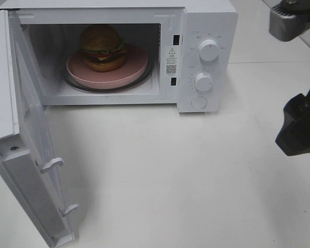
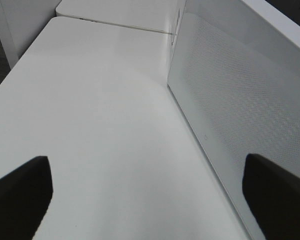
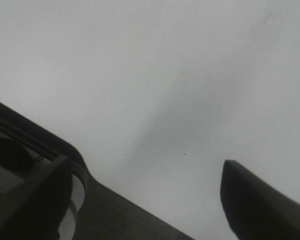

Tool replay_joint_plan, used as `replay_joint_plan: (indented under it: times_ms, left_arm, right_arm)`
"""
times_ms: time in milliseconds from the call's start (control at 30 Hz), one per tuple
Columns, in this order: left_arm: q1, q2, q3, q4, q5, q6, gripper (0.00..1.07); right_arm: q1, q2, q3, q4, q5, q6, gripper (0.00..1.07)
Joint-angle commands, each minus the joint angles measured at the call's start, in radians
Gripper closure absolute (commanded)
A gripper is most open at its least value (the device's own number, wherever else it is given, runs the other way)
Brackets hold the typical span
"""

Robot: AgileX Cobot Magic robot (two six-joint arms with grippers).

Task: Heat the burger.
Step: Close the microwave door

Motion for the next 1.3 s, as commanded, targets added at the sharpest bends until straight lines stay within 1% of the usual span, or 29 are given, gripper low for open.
replay_joint_plan:
  times_ms: [33, 167, 200, 267, 300, 367, 400, 467, 533, 567, 600, 633, 667, 700, 733, 767, 800, 833, 867, 900, 933, 967, 1000, 1033, 1100, 1200, 1267, 1300]
  left_arm:
    - [0.003, -0.021, 0.002, -0.002, -0.01, 0.0, 0.09]
    - [0.003, -0.021, 0.002, -0.002, -0.01, 0.0, 0.09]
    - [0.003, -0.021, 0.002, -0.002, -0.01, 0.0, 0.09]
    - [0.003, -0.021, 0.002, -0.002, -0.01, 0.0, 0.09]
    - [0.003, -0.021, 0.002, -0.002, -0.01, 0.0, 0.09]
    - [0.003, -0.021, 0.002, -0.002, -0.01, 0.0, 0.09]
    - [0.003, -0.021, 0.002, -0.002, -0.01, 0.0, 0.09]
    - [0.003, -0.021, 0.002, -0.002, -0.01, 0.0, 0.09]
    - [0.003, -0.021, 0.002, -0.002, -0.01, 0.0, 0.09]
    - [0.003, -0.021, 0.002, -0.002, -0.01, 0.0, 0.09]
    - [0.003, -0.021, 0.002, -0.002, -0.01, 0.0, 0.09]
    - [0.003, -0.021, 0.002, -0.002, -0.01, 0.0, 0.09]
    - [0.003, -0.021, 0.002, -0.002, -0.01, 0.0, 0.09]
    - [0.003, -0.021, 0.002, -0.002, -0.01, 0.0, 0.09]
    - [0.003, -0.021, 0.002, -0.002, -0.01, 0.0, 0.09]
    - [0.003, -0.021, 0.002, -0.002, -0.01, 0.0, 0.09]
    - [0.003, -0.021, 0.002, -0.002, -0.01, 0.0, 0.09]
    - [0.003, -0.021, 0.002, -0.002, -0.01, 0.0, 0.09]
    - [0.003, -0.021, 0.002, -0.002, -0.01, 0.0, 0.09]
    - [0.003, -0.021, 0.002, -0.002, -0.01, 0.0, 0.09]
    - [0.003, -0.021, 0.002, -0.002, -0.01, 0.0, 0.09]
    - [0.003, -0.021, 0.002, -0.002, -0.01, 0.0, 0.09]
    - [0.003, -0.021, 0.002, -0.002, -0.01, 0.0, 0.09]
    - [0.003, -0.021, 0.002, -0.002, -0.01, 0.0, 0.09]
    - [0.003, -0.021, 0.002, -0.002, -0.01, 0.0, 0.09]
    - [0.003, -0.021, 0.002, -0.002, -0.01, 0.0, 0.09]
    - [0.003, -0.021, 0.002, -0.002, -0.01, 0.0, 0.09]
    - [0.003, -0.021, 0.002, -0.002, -0.01, 0.0, 0.09]
  right_arm:
    - [0.002, -0.065, 0.011, 0.007, 0.032, 0.004, 0.31]
    - [0.002, -0.127, 0.049, 0.006, 0.032, 0.004, 0.31]
    - [0.002, -0.172, 0.083, 0.006, 0.032, 0.005, 0.31]
    - [0.002, -0.198, 0.102, 0.006, 0.034, 0.007, 0.31]
    - [0.001, -0.242, 0.141, 0.01, 0.034, 0.014, 0.31]
    - [-0.002, -0.263, 0.16, 0.011, 0.033, 0.019, 0.31]
    - [-0.002, -0.301, 0.192, 0.01, 0.033, 0.021, 0.31]
    - [-0.002, -0.317, 0.209, 0.01, 0.033, 0.021, 0.31]
    - [-0.009, -0.344, 0.255, 0.012, 0.033, 0.027, 0.31]
    - [-0.009, -0.344, 0.255, 0.012, 0.033, 0.027, 0.31]
    - [-0.039, -0.365, 0.284, 0.013, 0.032, 0.03, 0.31]
    - [-0.039, -0.365, 0.284, 0.013, 0.032, 0.03, 0.31]
    - [-0.081, -0.387, 0.309, 0.013, 0.028, 0.03, 0.31]
    - [-0.101, -0.402, 0.319, 0.012, 0.025, 0.03, 0.31]
    - [-0.101, -0.402, 0.319, 0.012, 0.025, 0.03, 0.31]
    - [-0.155, -0.432, 0.338, 0.012, 0.022, 0.03, 0.31]
    - [-0.182, -0.451, 0.347, 0.012, 0.022, 0.03, 0.31]
    - [-0.182, -0.451, 0.347, 0.012, 0.022, 0.03, 0.31]
    - [-0.229, -0.49, 0.365, 0.012, 0.022, 0.03, 0.31]
    - [-0.255, -0.514, 0.375, 0.012, 0.022, 0.03, 0.31]
    - [-0.255, -0.514, 0.375, 0.012, 0.022, 0.03, 0.31]
    - [-0.302, -0.564, 0.393, 0.014, 0.019, 0.03, 0.31]
    - [-0.327, -0.59, 0.404, 0.015, 0.016, 0.031, 0.31]
    - [-0.327, -0.59, 0.404, 0.015, 0.016, 0.031, 0.31]
    - [-0.407, -0.689, 0.433, 0.042, -0.02, 0.044, 0.31]
    - [-0.427, -0.718, 0.433, 0.053, -0.037, 0.045, 0.31]
    - [-0.488, -0.804, 0.435, 0.076, -0.061, 0.045, 0.31]
    - [-0.488, -0.804, 0.435, 0.076, -0.061, 0.045, 0.31]
